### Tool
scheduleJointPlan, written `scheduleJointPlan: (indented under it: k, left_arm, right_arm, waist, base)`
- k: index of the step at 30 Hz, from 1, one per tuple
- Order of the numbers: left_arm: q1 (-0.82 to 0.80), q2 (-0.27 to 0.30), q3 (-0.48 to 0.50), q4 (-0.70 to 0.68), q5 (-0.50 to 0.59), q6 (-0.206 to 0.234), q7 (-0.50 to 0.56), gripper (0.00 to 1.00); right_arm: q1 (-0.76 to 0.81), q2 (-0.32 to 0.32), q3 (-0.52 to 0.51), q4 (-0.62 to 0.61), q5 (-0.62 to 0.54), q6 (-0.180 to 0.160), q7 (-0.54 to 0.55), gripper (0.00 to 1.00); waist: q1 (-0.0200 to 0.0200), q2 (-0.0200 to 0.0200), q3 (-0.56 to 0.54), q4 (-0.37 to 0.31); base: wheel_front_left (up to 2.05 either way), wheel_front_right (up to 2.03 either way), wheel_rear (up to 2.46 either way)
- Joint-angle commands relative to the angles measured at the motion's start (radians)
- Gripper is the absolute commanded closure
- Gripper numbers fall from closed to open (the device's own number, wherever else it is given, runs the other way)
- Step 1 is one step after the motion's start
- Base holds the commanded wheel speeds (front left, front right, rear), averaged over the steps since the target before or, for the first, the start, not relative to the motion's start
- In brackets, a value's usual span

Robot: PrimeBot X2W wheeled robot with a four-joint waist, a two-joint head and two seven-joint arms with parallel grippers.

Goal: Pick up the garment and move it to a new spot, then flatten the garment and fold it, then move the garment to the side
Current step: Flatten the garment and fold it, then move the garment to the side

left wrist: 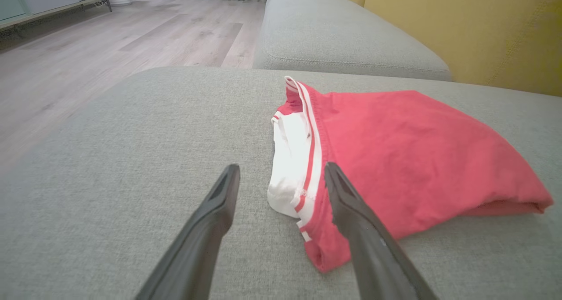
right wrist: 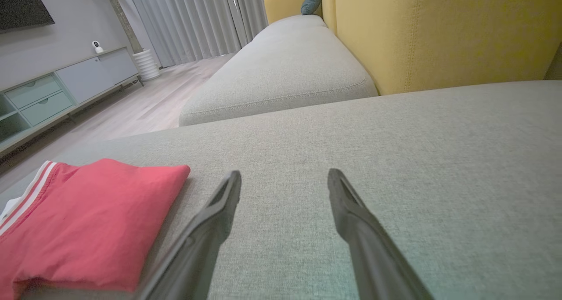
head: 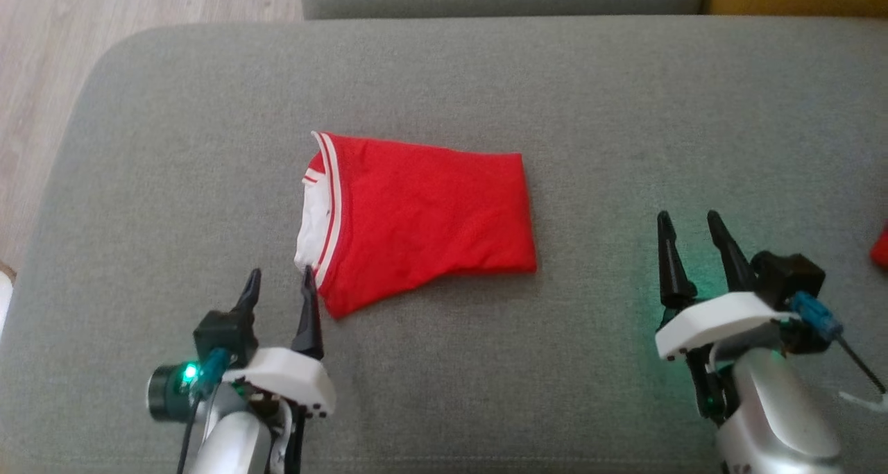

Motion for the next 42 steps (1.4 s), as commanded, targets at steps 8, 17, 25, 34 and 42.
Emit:
scheduleJointPlan:
  k: [8, 17, 25, 34, 42]
  left_arm:
    - [0.032, 0.008, 0.056, -0.021, 0.023, -0.001, -0.012, 0.0]
    - [0.077, 0.008, 0.07, -0.027, 0.026, -0.001, -0.012, 0.0]
    - [0.089, 0.008, 0.081, -0.032, 0.032, -0.002, -0.012, 0.0]
    - [0.057, 0.008, 0.047, -0.05, 0.019, -0.009, -0.012, 0.0]
    - [0.007, 0.008, -0.048, -0.056, -0.015, -0.012, -0.012, 0.0]
  right_arm:
    - [0.032, 0.009, 0.027, -0.028, -0.015, 0.007, -0.011, 0.0]
    - [0.084, 0.009, 0.028, -0.04, -0.04, 0.007, -0.011, 0.0]
    - [0.11, 0.009, 0.029, -0.063, -0.065, 0.007, -0.011, 0.0]
    - [0.092, 0.009, 0.054, -0.06, -0.061, 0.007, -0.011, 0.0]
    - [-0.002, 0.009, 0.114, -0.012, -0.015, 0.007, -0.011, 0.0]
  waist:
    - [0.0, 0.0, -0.062, -0.016]
    - [0.0, 0.0, -0.104, -0.021]
    - [0.0, 0.0, -0.108, -0.023]
    - [0.0, 0.0, -0.046, 0.021]
    - [0.0, 0.0, 0.052, 0.134]
  base:
    - [0.0, 0.0, 0.0]
    - [0.0, 0.0, 0.0]
    - [0.0, 0.0, 0.0]
    - [0.0, 0.0, 0.0]
    - [0.0, 0.0, 0.0]
